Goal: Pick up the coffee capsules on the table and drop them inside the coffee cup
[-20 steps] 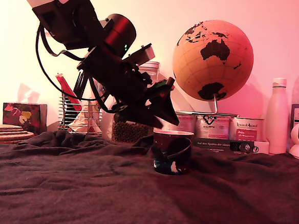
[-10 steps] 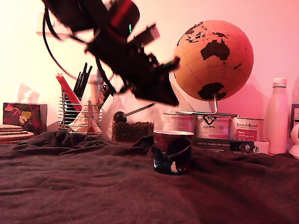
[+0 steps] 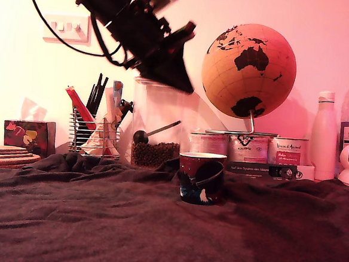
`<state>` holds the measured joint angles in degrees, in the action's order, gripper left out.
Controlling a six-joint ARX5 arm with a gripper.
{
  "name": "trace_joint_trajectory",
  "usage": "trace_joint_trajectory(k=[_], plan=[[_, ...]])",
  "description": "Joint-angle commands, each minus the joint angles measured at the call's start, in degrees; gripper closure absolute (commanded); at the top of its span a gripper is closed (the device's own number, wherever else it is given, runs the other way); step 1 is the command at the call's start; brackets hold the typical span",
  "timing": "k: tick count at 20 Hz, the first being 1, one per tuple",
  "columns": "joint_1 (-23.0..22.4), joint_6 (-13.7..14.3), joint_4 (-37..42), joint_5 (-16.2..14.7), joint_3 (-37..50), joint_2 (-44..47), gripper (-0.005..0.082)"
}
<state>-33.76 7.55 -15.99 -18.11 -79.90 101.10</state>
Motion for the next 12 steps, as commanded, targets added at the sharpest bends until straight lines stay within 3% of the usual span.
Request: trace_joint_trajectory(k=[1, 7, 12], plan=[[-0.1, 1.8, -1.9, 1.1, 0.8, -1.3, 0.0789], [3.0, 3.0, -1.0, 2.8, 9.7, -9.3, 0.0789], [9.8, -0.3, 5.5, 1.9, 21.2, -17.5, 0.0789]])
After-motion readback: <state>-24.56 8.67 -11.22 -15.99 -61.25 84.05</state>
